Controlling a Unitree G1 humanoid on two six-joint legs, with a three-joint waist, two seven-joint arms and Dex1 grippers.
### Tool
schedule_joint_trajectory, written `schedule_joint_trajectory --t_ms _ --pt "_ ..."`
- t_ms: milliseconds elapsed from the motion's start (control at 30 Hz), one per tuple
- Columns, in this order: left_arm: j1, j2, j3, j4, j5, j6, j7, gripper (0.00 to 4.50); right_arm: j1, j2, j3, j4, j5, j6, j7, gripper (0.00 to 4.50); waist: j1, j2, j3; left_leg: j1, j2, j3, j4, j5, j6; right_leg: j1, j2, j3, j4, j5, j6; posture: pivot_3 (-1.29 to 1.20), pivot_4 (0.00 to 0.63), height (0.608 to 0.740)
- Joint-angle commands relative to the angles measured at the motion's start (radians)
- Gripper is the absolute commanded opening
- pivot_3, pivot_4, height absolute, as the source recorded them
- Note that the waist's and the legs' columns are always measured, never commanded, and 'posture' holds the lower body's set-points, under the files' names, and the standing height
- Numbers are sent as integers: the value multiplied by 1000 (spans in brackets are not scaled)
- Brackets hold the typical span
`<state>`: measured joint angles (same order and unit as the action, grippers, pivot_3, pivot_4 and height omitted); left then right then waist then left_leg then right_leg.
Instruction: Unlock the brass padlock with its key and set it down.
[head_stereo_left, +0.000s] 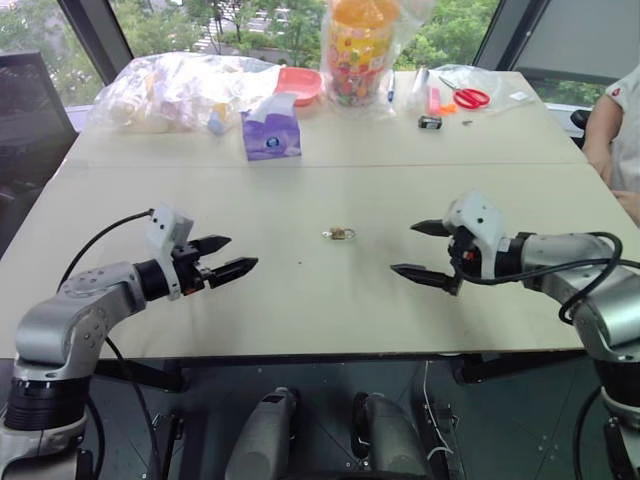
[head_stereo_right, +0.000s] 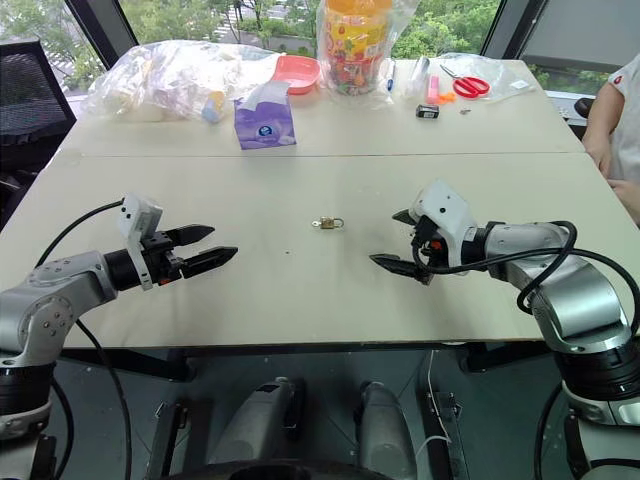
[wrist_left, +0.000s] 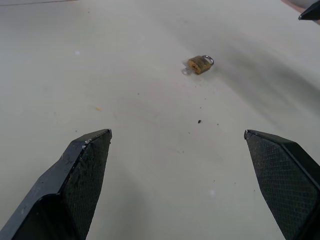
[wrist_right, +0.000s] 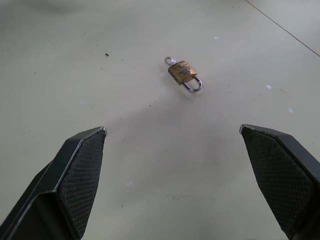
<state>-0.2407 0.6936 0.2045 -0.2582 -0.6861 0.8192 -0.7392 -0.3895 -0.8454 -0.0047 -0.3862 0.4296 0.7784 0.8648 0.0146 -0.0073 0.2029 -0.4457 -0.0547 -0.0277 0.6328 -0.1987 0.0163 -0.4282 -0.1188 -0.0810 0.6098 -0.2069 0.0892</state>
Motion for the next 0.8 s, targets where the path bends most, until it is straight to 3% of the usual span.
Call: schedule_joint_trajectory --t_ms 33,533,800 --pt "-12 -7 31 -33 -14 -15 16 4479 -7 5 -3 -9 -7 -20 -9 4500 0 0 0 0 0 0 0 0 0 0 0 0 0 0 0 0 150 740" --pt "-34 5 -3 -46 11 -7 28 4479 -78 33 50 74 -62 -66 -25 4500 0 0 0 0 0 0 0 1 2 0 1 0 0 0 0 0 150 740" --pt "-91 165 -22 -27 2 2 -153 4479 -297 146 231 347 -159 -183 84 4500 -6 0 0 1 0 1 0 2 2 -1 2 0 2 0 0 0 150 740"
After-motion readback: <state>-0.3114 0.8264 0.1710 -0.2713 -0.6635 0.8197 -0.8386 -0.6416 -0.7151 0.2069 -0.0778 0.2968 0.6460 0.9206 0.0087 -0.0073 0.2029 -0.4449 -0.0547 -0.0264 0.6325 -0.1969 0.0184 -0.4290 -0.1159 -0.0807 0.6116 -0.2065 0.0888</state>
